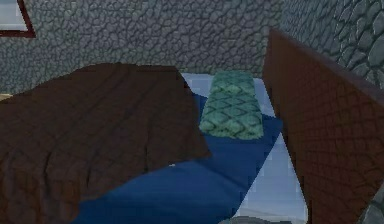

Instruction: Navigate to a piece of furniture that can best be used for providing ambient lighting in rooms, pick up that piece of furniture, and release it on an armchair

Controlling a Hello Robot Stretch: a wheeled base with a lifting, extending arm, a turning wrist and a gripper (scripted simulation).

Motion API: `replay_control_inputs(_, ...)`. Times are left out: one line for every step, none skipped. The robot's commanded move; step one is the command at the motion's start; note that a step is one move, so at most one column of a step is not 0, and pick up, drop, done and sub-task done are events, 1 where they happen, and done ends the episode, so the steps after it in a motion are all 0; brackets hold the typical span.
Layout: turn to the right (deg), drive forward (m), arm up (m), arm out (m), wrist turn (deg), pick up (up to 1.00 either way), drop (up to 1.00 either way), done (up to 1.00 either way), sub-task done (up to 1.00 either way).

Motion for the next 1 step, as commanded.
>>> replay_control_inputs(-45.0,0.0,0.0,0.0,0.0,0.0,0.0,0.0,0.0)
